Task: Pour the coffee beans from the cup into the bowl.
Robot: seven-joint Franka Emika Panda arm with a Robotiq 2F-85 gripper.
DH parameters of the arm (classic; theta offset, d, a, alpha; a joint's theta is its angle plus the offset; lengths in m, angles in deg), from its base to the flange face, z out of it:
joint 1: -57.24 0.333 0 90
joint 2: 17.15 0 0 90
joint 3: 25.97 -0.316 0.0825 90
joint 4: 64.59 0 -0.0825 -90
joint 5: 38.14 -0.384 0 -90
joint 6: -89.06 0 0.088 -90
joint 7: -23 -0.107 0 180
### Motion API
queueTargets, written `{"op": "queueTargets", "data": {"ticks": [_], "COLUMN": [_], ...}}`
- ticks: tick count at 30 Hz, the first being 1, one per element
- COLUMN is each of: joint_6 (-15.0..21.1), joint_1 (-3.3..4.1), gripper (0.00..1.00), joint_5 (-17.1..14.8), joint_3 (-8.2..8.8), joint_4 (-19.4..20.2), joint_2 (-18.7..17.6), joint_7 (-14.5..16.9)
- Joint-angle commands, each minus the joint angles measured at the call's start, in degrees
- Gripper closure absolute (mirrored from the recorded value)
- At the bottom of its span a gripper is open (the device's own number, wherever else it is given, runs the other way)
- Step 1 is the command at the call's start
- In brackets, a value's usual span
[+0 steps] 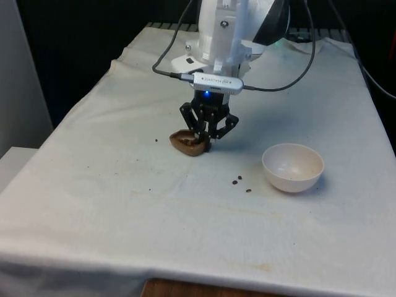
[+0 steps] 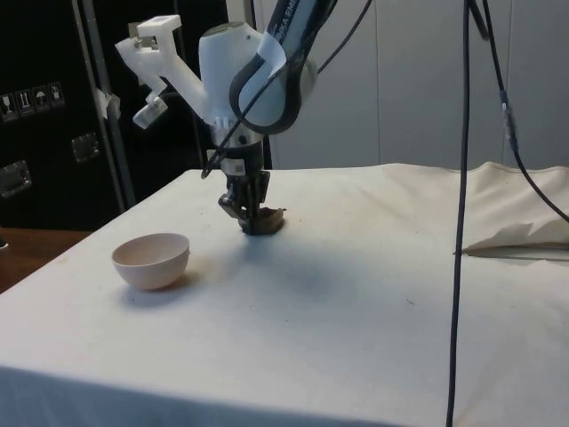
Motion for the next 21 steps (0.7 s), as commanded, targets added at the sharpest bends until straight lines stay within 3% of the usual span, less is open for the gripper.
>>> {"op": "queueTargets", "data": {"ticks": [1, 8, 9, 10, 11, 17, 19, 20, 21], "joint_6": [0.0, -1.49, -1.72, -1.43, -1.95, -3.5, -3.84, -3.55, -4.07], "joint_1": [0.0, 1.15, 1.2, 0.57, 1.32, 1.66, 1.72, 1.09, 1.72], "gripper": [0.97, 0.97, 0.97, 0.97, 0.97, 0.97, 0.97, 0.97, 0.97], "joint_5": [0.0, 0.69, 0.8, 0.06, 0.86, 1.43, 1.66, 1.09, 1.83], "joint_3": [0.0, 0.63, 0.69, 0.0, 0.69, 0.63, 0.57, -0.06, 0.52], "joint_4": [0.0, 0.34, 0.34, 0.0, 0.29, 0.17, 0.17, 0.0, 0.17], "joint_2": [0.06, 1.95, 2.12, 1.6, 2.35, 3.72, 4.13, 3.78, 4.35], "joint_7": [0.0, -0.69, -0.74, 0.0, -0.8, -1.15, -1.26, -0.57, -1.43]}}
